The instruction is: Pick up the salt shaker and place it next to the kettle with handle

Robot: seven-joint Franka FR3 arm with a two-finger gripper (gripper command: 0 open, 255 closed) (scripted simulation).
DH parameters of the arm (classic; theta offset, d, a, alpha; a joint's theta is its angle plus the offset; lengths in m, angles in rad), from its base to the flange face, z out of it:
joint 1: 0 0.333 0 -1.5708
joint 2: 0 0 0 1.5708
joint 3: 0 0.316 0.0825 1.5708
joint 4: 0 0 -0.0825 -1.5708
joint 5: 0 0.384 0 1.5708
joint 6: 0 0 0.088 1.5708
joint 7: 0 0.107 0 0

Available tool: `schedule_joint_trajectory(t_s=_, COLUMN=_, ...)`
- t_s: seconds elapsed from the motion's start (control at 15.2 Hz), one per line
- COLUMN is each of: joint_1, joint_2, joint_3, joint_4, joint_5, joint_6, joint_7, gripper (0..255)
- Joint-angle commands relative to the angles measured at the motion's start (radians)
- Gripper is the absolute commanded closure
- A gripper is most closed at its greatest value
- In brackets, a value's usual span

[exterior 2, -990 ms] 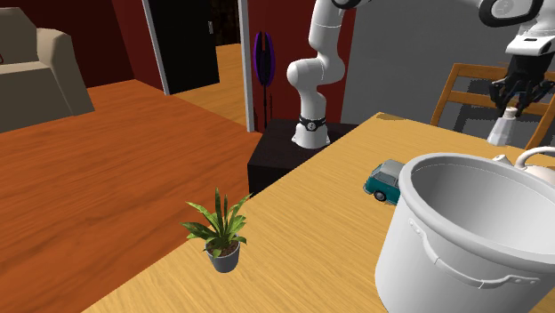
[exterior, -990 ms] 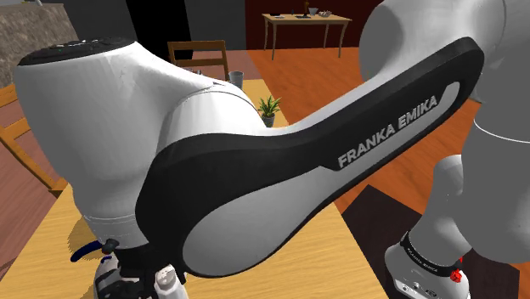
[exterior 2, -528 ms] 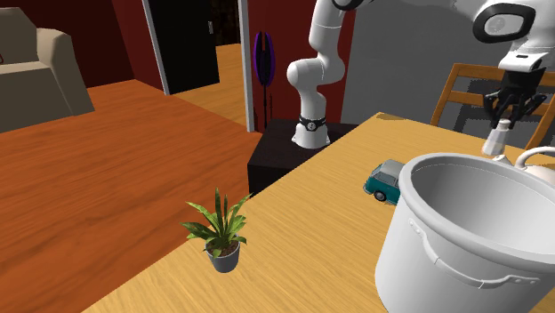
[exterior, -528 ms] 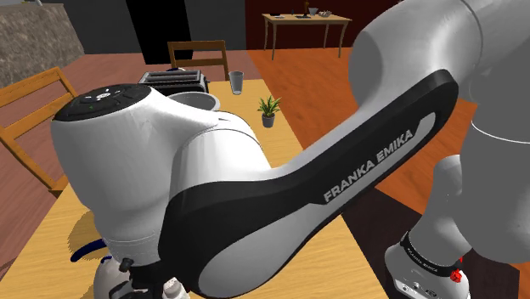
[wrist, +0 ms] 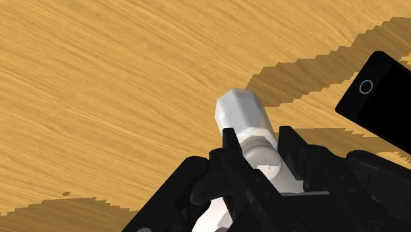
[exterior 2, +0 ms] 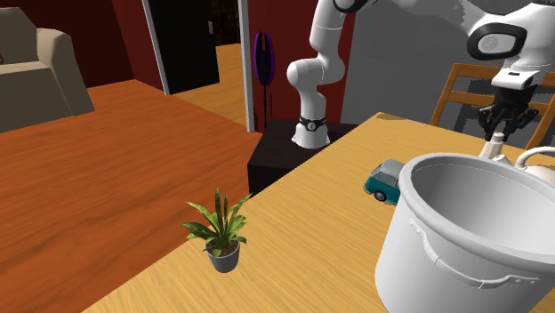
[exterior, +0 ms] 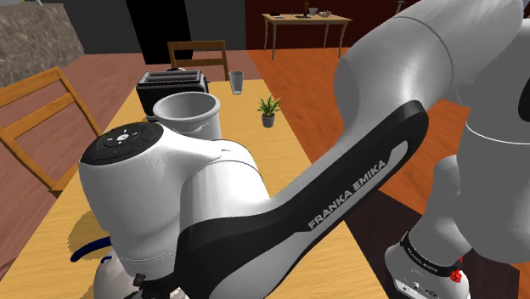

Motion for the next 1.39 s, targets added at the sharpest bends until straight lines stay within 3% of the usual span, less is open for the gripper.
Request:
schedule_joint_trajectory(t_s=0.0, joint_1=0.002, joint_2=0.009, joint_3=-0.003, joint_4=-0.019, joint_5=-0.006, joint_6=0.028, joint_7=0.003, gripper=255)
schedule_joint_trajectory(t_s=0.66, joint_1=0.005, joint_2=0.024, joint_3=-0.006, joint_4=-0.034, joint_5=-0.016, joint_6=0.056, joint_7=0.008, gripper=255)
schedule_joint_trajectory(t_s=0.73, joint_1=0.005, joint_2=0.024, joint_3=-0.006, joint_4=-0.034, joint_5=-0.016, joint_6=0.056, joint_7=0.008, gripper=0)
schedule_joint_trajectory(t_s=1.06, joint_1=0.005, joint_2=0.024, joint_3=-0.006, joint_4=-0.034, joint_5=-0.016, joint_6=0.056, joint_7=0.008, gripper=0)
schedule_joint_trajectory(t_s=1.32, joint_1=-0.014, joint_2=-0.039, joint_3=0.006, joint_4=0.016, joint_5=0.024, joint_6=-0.051, joint_7=-0.017, gripper=0)
